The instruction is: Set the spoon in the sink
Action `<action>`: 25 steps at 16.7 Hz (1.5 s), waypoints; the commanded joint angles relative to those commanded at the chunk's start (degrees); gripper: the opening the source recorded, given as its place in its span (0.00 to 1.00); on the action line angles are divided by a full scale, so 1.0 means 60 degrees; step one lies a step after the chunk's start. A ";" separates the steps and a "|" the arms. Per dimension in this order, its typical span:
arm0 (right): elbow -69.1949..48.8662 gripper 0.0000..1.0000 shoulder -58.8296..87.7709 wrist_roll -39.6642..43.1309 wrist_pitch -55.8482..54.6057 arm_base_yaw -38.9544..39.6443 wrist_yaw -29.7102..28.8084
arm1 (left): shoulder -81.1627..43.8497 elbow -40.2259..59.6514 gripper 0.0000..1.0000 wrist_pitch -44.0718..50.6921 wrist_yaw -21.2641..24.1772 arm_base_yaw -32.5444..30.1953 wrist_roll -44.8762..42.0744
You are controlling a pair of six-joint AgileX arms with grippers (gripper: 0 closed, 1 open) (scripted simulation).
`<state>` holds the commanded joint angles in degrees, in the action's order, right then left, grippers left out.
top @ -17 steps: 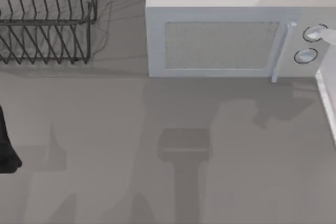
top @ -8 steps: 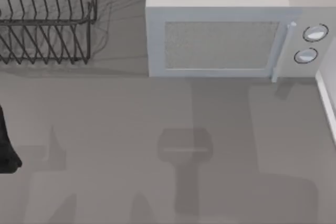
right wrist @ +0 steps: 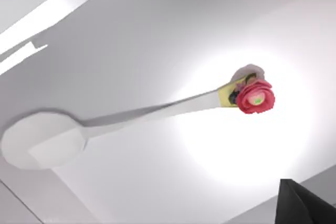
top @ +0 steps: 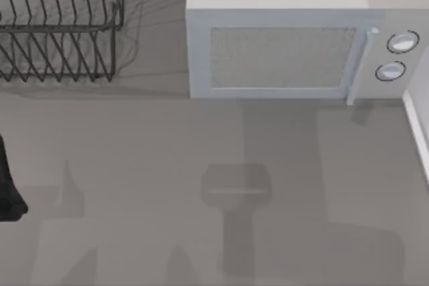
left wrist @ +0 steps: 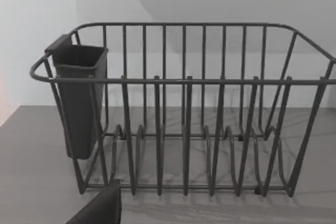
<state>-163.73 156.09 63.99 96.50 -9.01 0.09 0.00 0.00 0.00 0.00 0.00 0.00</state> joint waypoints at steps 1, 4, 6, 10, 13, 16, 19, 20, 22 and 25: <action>0.0325 0.00 -0.0121 -0.0004 -0.0272 0.0005 0.0001 | 0.0000 0.0000 1.00 0.0000 0.0000 0.0000 0.0000; 0.1820 0.00 -0.0414 -0.0005 -0.1101 0.0016 0.0003 | 0.0000 0.0000 1.00 0.0000 0.0000 0.0000 0.0000; 0.2806 0.00 -0.0615 -0.0009 -0.1689 0.0020 0.0005 | 0.0000 0.0000 1.00 0.0000 0.0000 0.0000 0.0000; 0.3640 0.00 -0.0939 0.0016 -0.2430 0.0028 0.0008 | 0.0000 0.0000 1.00 0.0000 0.0000 0.0000 0.0000; 0.3640 0.00 -0.0939 0.0016 -0.2430 0.0028 0.0008 | 0.0000 0.0000 1.00 0.0000 0.0000 0.0000 0.0000; 0.3640 0.23 -0.0939 0.0016 -0.2430 0.0028 0.0008 | 0.0000 0.0000 1.00 0.0000 0.0000 0.0000 0.0000; 0.3640 0.45 -0.0939 0.0016 -0.2430 0.0028 0.0008 | 0.0000 0.0000 1.00 0.0000 0.0000 0.0000 0.0000; 0.3640 0.53 -0.0939 0.0016 -0.2430 0.0028 0.0008 | 0.0000 0.0000 1.00 0.0000 0.0000 0.0000 0.0000; 0.3640 0.68 -0.0939 0.0016 -0.2430 0.0028 0.0008 | 0.0000 0.0000 1.00 0.0000 0.0000 0.0000 0.0000; 0.3640 0.90 -0.0939 0.0016 -0.2430 0.0028 0.0008 | 0.0000 0.0000 1.00 0.0000 0.0000 0.0000 0.0000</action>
<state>-141.89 150.46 64.08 81.92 -8.85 0.13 0.00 0.00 0.00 0.00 0.00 0.00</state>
